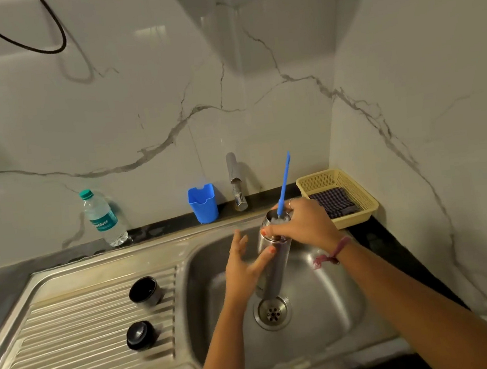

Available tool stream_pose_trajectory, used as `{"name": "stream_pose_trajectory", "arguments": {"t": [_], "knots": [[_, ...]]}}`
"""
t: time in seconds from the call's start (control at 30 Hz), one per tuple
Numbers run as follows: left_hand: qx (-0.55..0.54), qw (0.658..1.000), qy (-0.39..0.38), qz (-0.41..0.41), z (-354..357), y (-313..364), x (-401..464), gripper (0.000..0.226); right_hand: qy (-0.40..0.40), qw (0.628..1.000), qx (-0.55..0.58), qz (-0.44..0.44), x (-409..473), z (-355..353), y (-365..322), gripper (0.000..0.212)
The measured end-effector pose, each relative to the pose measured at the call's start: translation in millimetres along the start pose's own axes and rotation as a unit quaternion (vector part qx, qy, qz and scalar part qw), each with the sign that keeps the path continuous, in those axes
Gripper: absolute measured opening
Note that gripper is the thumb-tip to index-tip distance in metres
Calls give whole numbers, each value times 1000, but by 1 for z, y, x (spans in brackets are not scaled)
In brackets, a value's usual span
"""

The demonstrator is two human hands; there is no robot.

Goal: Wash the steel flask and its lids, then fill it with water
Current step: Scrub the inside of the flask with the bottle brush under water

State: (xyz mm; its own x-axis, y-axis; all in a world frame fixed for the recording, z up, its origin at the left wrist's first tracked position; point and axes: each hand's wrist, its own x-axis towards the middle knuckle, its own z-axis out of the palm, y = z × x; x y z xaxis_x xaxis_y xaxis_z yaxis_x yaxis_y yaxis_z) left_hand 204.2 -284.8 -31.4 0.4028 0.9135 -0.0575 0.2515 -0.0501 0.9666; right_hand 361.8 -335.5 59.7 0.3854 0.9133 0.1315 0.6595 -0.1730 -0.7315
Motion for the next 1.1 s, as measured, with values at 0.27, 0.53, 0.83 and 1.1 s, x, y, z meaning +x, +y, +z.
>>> {"name": "stream_pose_trajectory", "arguments": {"t": [0.27,0.53,0.83,1.1], "knots": [[-541,745,120,-371,13,-44,-34,86,46,998,32,24,-8,-10,-24,39],[-696,642,125,-296,7,3,-28,74,74,993,82,31,-21,6,-49,41],[-625,642,253,-365,-38,-4,2,84,-41,962,244,116,-37,36,-36,80],[-584,660,291,-373,-62,-6,14,106,144,984,65,-84,-51,-34,-38,66]]}}
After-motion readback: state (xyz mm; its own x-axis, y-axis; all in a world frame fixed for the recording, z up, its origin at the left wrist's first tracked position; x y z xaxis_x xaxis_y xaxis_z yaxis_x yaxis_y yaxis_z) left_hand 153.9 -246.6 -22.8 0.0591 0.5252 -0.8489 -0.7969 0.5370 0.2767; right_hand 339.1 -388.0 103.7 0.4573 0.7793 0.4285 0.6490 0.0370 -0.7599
